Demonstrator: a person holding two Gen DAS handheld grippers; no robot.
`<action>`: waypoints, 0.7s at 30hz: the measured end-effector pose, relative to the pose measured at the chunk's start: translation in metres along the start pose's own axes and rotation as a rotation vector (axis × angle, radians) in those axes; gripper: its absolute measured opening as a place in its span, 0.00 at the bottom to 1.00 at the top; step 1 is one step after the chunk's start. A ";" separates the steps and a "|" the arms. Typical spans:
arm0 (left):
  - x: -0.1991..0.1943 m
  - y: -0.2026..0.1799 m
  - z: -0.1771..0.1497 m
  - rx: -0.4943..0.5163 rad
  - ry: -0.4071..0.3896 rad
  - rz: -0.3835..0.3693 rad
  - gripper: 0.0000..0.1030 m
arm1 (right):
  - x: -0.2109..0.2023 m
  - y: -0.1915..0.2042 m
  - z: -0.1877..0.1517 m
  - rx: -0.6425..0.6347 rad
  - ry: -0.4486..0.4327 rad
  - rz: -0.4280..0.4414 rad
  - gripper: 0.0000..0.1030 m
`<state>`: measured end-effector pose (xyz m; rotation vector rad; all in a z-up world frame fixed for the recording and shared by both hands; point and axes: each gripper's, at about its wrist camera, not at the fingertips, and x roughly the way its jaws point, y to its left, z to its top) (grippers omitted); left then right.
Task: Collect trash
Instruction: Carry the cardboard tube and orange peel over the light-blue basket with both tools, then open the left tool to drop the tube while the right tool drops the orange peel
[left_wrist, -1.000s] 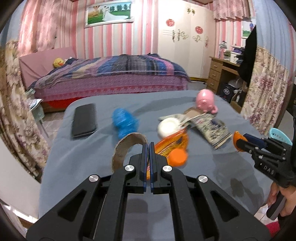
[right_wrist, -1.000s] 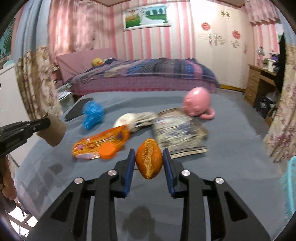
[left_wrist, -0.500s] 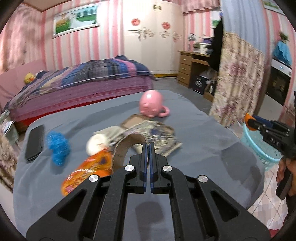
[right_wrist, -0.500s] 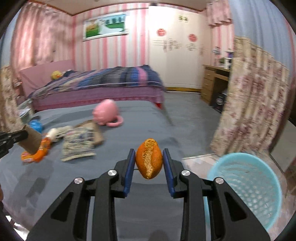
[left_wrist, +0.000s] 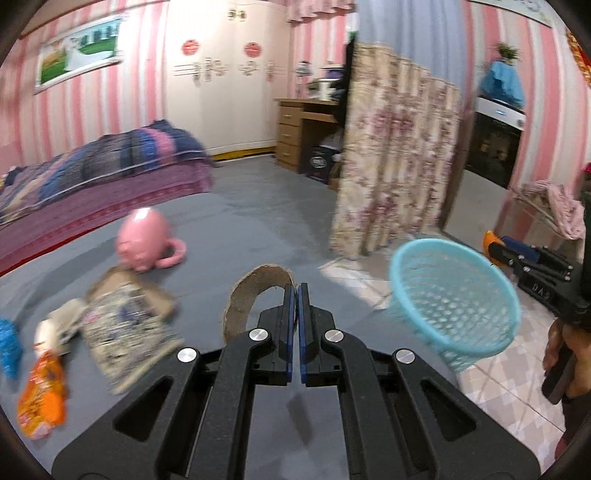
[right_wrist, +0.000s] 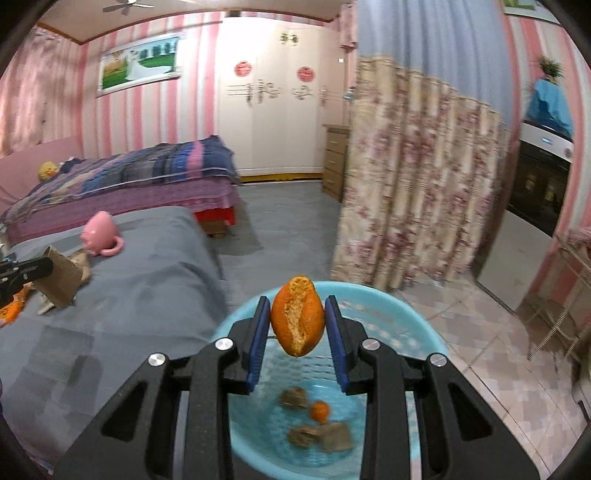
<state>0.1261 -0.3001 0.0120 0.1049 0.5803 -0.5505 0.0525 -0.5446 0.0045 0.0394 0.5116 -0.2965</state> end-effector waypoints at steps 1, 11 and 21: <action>0.006 -0.010 0.002 0.005 0.002 -0.024 0.00 | -0.001 -0.006 -0.001 0.008 0.001 -0.010 0.30; 0.049 -0.094 0.012 0.085 0.020 -0.145 0.00 | 0.002 -0.080 -0.032 0.117 0.024 -0.094 0.30; 0.083 -0.160 0.019 0.165 0.043 -0.213 0.00 | 0.012 -0.097 -0.042 0.157 0.025 -0.088 0.30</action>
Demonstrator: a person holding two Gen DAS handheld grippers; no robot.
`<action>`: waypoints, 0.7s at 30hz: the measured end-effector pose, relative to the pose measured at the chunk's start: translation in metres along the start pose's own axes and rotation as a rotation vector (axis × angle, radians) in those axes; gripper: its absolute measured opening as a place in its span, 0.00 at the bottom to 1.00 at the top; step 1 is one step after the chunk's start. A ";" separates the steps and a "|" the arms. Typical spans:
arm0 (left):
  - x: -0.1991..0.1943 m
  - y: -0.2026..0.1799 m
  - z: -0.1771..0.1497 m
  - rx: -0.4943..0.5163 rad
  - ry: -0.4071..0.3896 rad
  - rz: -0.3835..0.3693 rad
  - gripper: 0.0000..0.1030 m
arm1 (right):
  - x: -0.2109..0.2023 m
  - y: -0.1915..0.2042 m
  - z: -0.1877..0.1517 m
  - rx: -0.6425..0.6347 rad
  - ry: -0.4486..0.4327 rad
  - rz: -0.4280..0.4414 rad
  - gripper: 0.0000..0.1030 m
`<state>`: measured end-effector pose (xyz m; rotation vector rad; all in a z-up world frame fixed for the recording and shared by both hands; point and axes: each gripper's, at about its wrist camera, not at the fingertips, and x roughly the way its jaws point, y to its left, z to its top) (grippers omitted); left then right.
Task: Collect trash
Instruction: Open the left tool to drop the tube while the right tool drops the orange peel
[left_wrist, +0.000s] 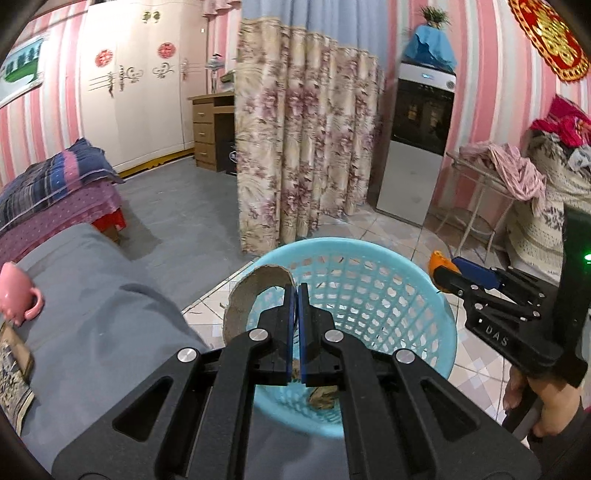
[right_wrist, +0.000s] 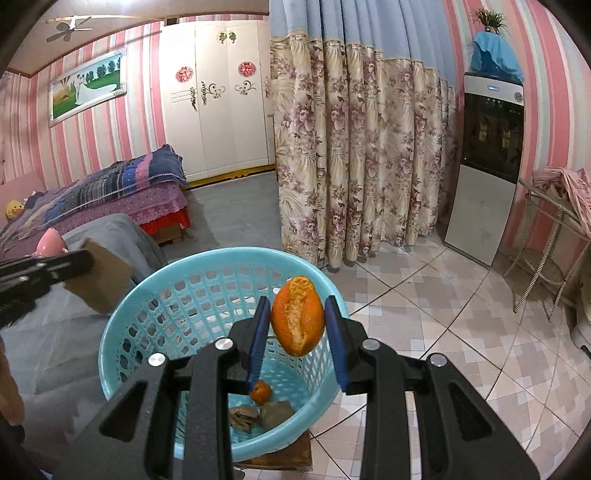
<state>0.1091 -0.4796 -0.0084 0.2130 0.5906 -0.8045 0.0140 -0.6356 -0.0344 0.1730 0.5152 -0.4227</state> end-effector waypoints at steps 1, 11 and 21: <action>0.003 -0.003 0.001 0.004 0.004 -0.007 0.00 | 0.001 0.000 0.000 -0.003 -0.001 0.000 0.30; 0.020 -0.006 0.012 0.036 -0.010 0.039 0.71 | 0.005 0.002 0.000 -0.007 -0.003 -0.002 0.30; -0.006 0.047 -0.001 -0.018 -0.013 0.131 0.87 | 0.016 0.018 -0.005 -0.018 0.022 0.000 0.30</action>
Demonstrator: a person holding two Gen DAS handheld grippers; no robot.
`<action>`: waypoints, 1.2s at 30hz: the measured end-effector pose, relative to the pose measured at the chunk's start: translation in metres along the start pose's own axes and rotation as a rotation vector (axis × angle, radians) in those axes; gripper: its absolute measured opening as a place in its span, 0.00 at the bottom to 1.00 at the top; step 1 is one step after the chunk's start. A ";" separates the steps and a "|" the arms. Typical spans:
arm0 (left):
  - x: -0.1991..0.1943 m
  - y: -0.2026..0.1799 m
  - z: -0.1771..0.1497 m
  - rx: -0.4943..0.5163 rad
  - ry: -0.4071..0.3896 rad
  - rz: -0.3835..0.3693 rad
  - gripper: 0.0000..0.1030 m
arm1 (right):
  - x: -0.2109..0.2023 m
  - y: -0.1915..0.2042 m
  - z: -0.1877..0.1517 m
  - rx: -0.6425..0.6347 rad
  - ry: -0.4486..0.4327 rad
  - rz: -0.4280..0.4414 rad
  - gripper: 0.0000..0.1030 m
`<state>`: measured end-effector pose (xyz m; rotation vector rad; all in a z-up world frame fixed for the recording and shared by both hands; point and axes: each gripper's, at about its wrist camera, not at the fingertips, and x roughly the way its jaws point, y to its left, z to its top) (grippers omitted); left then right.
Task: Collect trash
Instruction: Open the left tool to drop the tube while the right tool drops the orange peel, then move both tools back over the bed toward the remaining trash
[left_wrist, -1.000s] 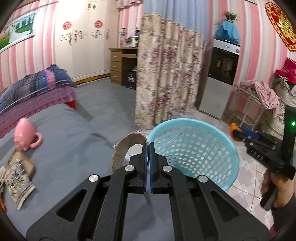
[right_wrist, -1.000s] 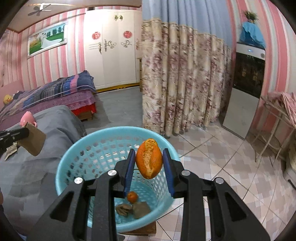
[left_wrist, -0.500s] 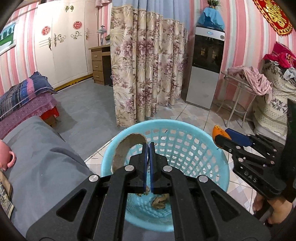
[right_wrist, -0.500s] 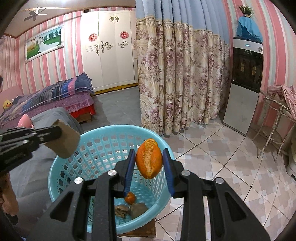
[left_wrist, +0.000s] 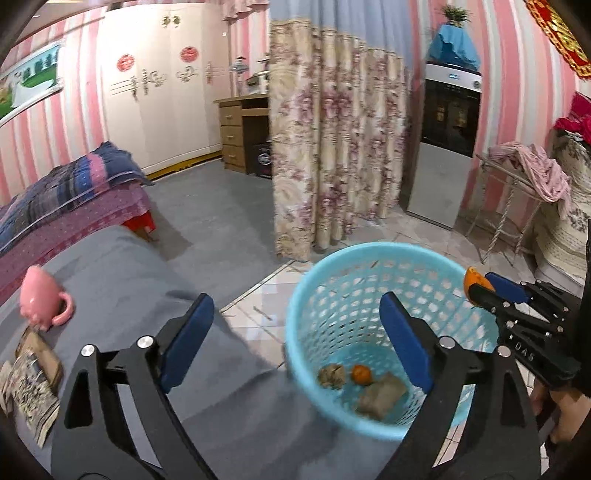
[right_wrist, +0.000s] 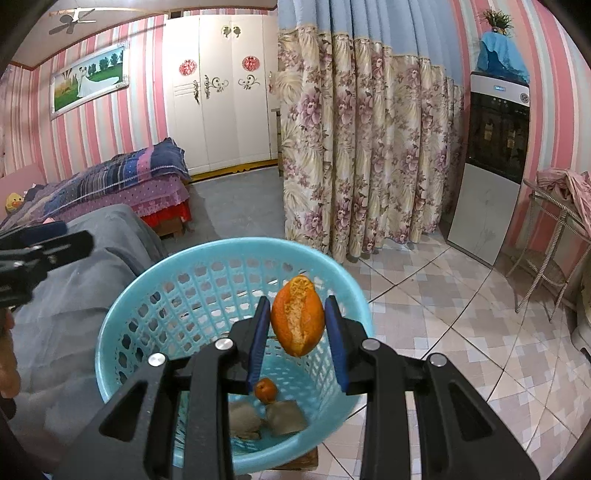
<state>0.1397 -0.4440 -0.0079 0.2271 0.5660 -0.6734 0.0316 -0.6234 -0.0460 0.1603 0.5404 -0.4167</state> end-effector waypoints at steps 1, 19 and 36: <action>-0.003 0.006 -0.003 -0.008 -0.001 0.011 0.88 | 0.002 0.005 -0.001 -0.002 0.004 0.004 0.30; -0.070 0.100 -0.025 -0.162 -0.041 0.150 0.94 | 0.008 0.069 0.028 -0.032 -0.056 -0.015 0.86; -0.145 0.200 -0.062 -0.275 -0.047 0.307 0.95 | -0.021 0.158 0.027 -0.055 -0.062 0.044 0.96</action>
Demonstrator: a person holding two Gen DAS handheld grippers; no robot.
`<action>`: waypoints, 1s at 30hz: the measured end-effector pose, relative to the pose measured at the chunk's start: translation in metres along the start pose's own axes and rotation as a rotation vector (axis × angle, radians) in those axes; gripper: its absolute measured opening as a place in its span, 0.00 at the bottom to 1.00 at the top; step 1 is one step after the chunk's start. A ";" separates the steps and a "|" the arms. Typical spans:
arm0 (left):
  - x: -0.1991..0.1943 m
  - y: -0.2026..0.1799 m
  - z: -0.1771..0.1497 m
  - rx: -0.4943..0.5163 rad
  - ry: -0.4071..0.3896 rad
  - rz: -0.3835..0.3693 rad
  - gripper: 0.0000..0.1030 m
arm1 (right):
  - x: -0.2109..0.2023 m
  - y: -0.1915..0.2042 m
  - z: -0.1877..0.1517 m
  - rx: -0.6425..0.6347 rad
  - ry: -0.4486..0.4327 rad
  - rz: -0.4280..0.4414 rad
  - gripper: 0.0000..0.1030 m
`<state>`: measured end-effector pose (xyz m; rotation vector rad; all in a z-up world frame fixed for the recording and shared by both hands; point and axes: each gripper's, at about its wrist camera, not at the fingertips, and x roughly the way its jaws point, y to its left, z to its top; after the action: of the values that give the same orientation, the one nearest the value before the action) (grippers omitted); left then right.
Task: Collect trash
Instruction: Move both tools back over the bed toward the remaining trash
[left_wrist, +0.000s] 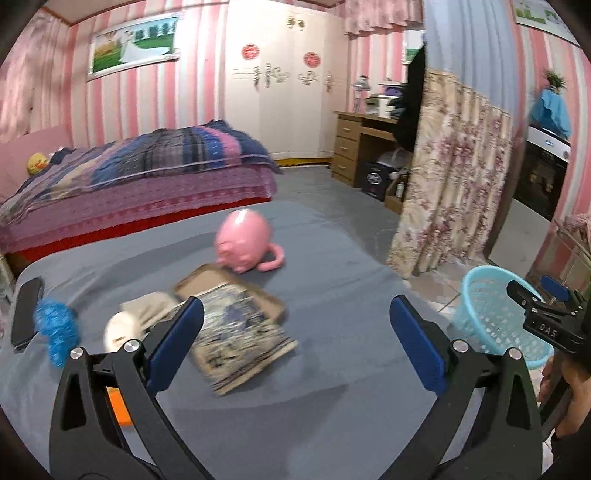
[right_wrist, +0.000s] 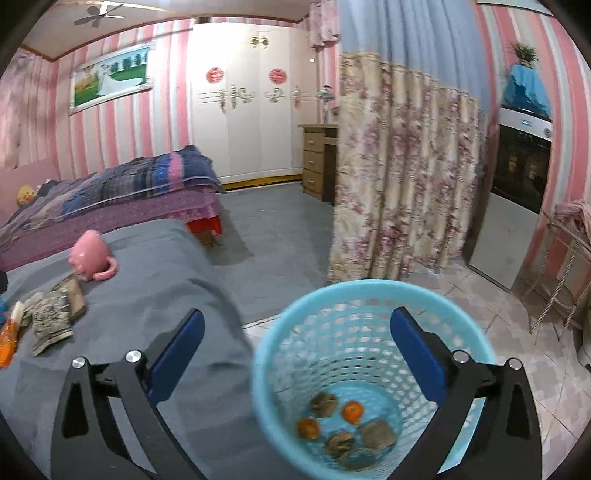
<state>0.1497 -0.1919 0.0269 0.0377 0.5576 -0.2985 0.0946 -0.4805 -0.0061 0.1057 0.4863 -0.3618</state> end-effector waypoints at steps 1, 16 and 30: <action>-0.002 0.009 -0.003 -0.009 0.002 0.012 0.95 | -0.001 0.014 -0.003 -0.005 0.004 0.021 0.96; -0.024 0.147 -0.071 -0.157 0.066 0.180 0.95 | -0.011 0.140 -0.030 -0.152 0.053 0.178 0.95; -0.014 0.171 -0.101 -0.156 0.144 0.140 0.84 | 0.005 0.180 -0.048 -0.202 0.104 0.199 0.95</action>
<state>0.1357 -0.0127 -0.0596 -0.0528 0.7159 -0.1158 0.1432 -0.3053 -0.0477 -0.0231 0.6071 -0.1114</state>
